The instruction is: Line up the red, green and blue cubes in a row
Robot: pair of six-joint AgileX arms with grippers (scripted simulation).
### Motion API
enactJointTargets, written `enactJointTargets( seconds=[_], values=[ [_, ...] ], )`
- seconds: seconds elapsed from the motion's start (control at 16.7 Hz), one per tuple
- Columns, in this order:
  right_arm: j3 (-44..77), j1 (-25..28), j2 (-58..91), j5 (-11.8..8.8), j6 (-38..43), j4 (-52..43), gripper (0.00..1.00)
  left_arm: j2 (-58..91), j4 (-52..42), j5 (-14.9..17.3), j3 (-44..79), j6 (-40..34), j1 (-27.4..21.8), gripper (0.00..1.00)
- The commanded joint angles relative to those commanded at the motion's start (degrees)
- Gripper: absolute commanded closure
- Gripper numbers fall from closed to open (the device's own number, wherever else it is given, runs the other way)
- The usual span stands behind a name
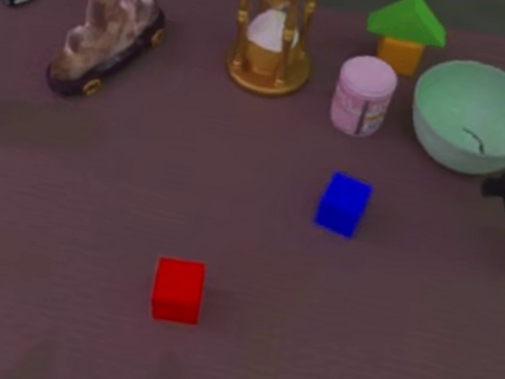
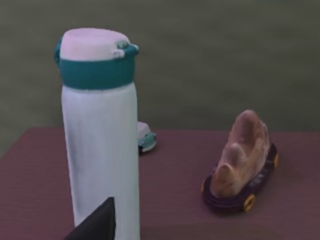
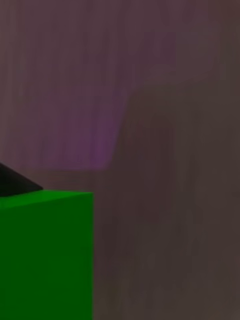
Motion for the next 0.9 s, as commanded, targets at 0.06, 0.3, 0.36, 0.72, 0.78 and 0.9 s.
enactJointTargets(
  seconds=[0.06, 0.3, 0.36, 0.72, 0.78, 0.9],
  values=[
    [1.3, 0.07, -0.75, 0.0, -0.02, -2.39, 1.0, 0.0, 0.0, 0.0, 0.0, 0.0, 0.0, 0.0],
    [4.61, 0.3, -3.08, 0.01, -0.13, -7.47, 1.0, 0.0, 0.0, 0.0, 0.0, 0.0, 0.0, 0.0],
    [4.61, 0.3, -3.08, 0.01, -0.13, -7.47, 1.0, 0.0, 0.0, 0.0, 0.0, 0.0, 0.0, 0.0],
    [5.89, 4.05, -2.08, 0.03, 3.95, -8.2, 1.0, 0.0, 0.0, 0.0, 0.0, 0.0, 0.0, 0.0],
    [6.52, 6.46, -1.76, 0.06, 6.4, -8.63, 1.0, 0.0, 0.0, 0.0, 0.0, 0.0, 0.0, 0.0],
    [7.75, 12.55, -1.17, 0.1, 13.08, -9.64, 1.0, 0.0, 0.0, 0.0, 0.0, 0.0, 0.0, 0.0]
  ],
)
